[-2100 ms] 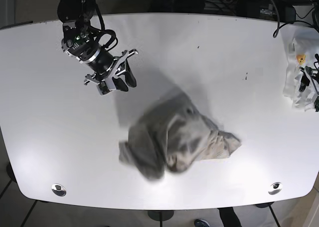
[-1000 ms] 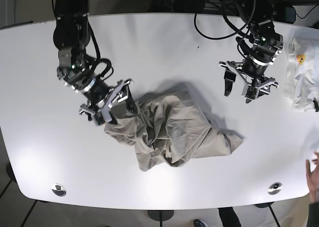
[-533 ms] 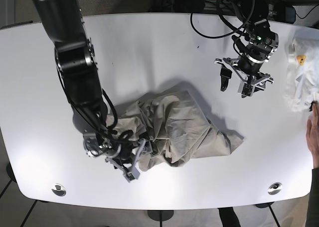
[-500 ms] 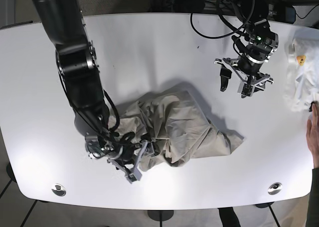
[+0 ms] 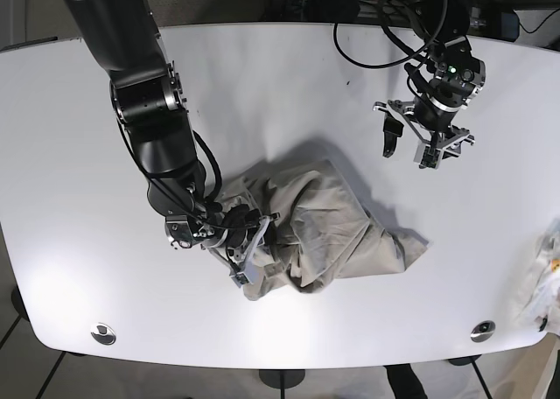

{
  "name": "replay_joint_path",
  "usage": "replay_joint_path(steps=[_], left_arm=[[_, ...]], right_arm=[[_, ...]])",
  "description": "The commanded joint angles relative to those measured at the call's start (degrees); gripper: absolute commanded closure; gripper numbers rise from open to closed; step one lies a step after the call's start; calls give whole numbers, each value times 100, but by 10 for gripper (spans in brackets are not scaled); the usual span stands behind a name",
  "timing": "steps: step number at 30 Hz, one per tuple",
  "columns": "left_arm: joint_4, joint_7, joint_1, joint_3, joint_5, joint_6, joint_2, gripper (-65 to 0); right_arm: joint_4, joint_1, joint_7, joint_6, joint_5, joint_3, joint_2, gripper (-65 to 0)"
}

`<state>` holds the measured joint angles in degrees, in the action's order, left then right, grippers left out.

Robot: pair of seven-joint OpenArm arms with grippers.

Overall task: Fold the T-shirt properly
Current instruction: 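Lower the right gripper onto the crumpled beige shirt and pinch it, then lift the pinched beige shirt high with the right gripper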

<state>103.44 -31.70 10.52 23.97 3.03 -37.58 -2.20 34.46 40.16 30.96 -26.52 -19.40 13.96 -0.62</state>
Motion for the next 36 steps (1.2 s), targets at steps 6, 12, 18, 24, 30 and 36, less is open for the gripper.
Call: replay_joint_path(steps=[6, 12, 18, 24, 30, 36], left_arm=[[96, 142, -134, -1, -96, -18, 48, -386], [105, 142, -134, 8, -105, -18, 57, -386], [254, 142, -134, -1, -114, -18, 22, -386], [483, 133, -125, -115, -114, -18, 31, -386], [518, 133, -2, -124, -114, -18, 22, -386], [483, 133, -11, -124, -114, -18, 22, -386]], right_arm=[[3134, -592, 820, 274, -69, -433, -223, -25], [5781, -926, 1471, 608, -78, -556, -434, -21], [6704, -363, 1541, 617, -69, -556, -514, -21], [6370, 1254, 1814, 617, -131, -556, -531, -21], [5429, 2907, 1858, 617, -131, -556, -505, -21], [5262, 3276, 1972, 626, -78, -556, -514, -21]])
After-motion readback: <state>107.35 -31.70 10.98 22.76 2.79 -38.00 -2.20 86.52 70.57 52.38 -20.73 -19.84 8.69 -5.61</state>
